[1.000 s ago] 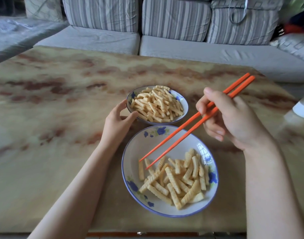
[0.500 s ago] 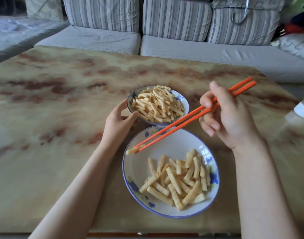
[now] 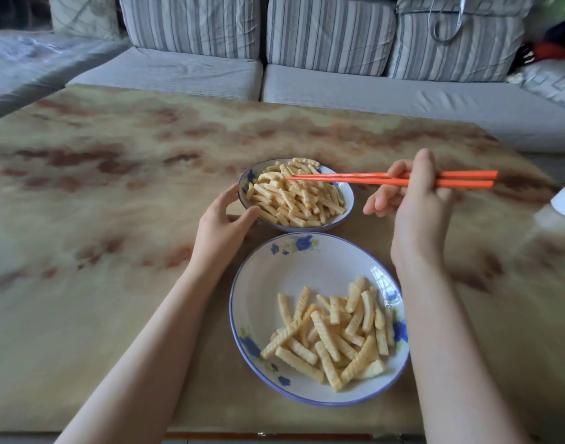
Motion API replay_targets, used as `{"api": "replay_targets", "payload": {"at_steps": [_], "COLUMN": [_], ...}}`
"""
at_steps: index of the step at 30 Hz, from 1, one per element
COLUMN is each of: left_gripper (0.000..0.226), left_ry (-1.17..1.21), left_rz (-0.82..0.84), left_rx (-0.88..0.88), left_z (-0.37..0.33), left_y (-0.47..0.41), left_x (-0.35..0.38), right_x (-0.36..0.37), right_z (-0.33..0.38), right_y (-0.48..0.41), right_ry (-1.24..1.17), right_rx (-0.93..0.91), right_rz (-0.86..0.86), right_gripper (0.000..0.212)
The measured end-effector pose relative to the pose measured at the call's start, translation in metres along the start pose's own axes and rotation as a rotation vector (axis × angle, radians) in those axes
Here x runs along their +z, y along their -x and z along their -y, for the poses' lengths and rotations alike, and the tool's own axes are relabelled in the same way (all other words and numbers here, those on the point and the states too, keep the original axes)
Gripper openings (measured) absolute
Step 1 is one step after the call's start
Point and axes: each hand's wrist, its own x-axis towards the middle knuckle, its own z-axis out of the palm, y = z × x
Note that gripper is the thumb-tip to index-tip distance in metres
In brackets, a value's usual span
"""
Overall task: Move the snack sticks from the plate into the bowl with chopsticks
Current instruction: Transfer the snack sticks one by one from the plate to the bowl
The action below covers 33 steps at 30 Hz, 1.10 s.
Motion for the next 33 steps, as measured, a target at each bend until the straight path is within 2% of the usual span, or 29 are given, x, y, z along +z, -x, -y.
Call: {"api": "replay_targets", "payload": {"at_steps": [5, 9, 12, 17, 21, 29, 33], "left_gripper": [0.048, 0.048, 0.048, 0.048, 0.048, 0.049, 0.048], "left_ry": [-0.010, -0.008, -0.014, -0.004, -0.007, -0.005, -0.005], "left_rz": [-0.004, -0.002, 0.002, 0.001, 0.001, -0.004, -0.004], "left_rx": [0.013, 0.013, 0.005, 0.003, 0.018, 0.043, 0.057], "left_z": [0.000, 0.000, 0.002, 0.001, 0.001, -0.002, -0.004], "left_y": [0.000, 0.000, -0.001, -0.002, -0.002, 0.000, 0.002], "left_x": [-0.001, 0.000, -0.001, 0.000, 0.000, 0.000, 0.000], "right_x": [-0.001, -0.015, -0.030, -0.049, -0.046, -0.039, -0.033], "right_z": [-0.001, 0.016, 0.028, 0.046, 0.056, 0.057, 0.050], "right_y": [0.001, -0.003, -0.007, 0.000, 0.013, 0.020, 0.020], "right_ry": [0.047, -0.004, -0.058, 0.162, 0.255, 0.286, 0.283], "right_rx": [-0.025, -0.049, 0.005, 0.057, 0.064, 0.097, 0.055], "right_rz": [0.057, 0.117, 0.238, 0.516, 0.651, 0.751, 0.689], "right_gripper": [0.045, 0.047, 0.048, 0.043, 0.043, 0.045, 0.044]}}
